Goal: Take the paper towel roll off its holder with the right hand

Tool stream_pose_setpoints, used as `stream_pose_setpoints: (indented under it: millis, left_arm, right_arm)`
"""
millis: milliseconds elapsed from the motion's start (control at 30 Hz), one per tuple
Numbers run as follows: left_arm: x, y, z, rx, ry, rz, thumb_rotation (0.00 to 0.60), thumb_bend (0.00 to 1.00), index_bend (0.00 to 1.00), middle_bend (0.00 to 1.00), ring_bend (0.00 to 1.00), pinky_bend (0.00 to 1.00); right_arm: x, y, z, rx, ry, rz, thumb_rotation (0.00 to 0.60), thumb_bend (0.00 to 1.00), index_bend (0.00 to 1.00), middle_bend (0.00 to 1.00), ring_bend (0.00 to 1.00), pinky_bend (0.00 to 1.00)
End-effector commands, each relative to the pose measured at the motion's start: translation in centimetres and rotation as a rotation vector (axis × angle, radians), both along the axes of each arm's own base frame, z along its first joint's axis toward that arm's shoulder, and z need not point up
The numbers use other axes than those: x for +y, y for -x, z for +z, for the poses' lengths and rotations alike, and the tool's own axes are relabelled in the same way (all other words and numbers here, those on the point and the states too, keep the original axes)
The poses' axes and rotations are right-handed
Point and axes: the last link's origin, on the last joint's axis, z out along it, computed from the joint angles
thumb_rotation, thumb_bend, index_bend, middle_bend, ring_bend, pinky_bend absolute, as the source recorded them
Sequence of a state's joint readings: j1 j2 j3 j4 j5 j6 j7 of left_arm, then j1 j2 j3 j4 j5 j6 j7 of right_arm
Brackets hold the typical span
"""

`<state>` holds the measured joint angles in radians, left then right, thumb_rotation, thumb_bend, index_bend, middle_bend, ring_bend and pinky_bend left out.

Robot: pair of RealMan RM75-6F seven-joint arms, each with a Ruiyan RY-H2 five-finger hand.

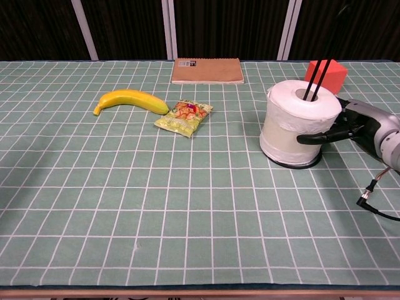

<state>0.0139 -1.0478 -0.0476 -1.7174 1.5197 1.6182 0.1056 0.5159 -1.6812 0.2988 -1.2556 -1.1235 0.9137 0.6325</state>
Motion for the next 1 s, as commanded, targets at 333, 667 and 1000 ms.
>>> stream_pose_setpoints:
  millis: [333, 667, 1000]
  left_arm:
    - [0.1, 0.2, 0.1, -0.001, -0.001, 0.010, 0.600, 0.22, 0.12, 0.00, 0.00, 0.03]
    - [0.0, 0.2, 0.2, -0.001, 0.001, 0.011, 0.600, 0.22, 0.12, 0.00, 0.00, 0.03]
    - [0.0, 0.3, 0.4, -0.006, -0.005, 0.013, 0.600, 0.22, 0.13, 0.00, 0.00, 0.03]
  right_arm:
    - [-1.3, -0.3, -1.4, -0.006, -0.005, -0.052, 0.600, 0.00, 0.00, 0.00, 0.00, 0.00]
    - [-1.9, -1.0, -1.6, -0.047, 0.035, -0.082, 0.600, 0.00, 0.09, 0.12, 0.13, 0.00]
    - [-2.2, -1.8, -1.5, -0.055, 0.087, -0.106, 0.600, 0.00, 0.24, 0.23, 0.27, 0.06]
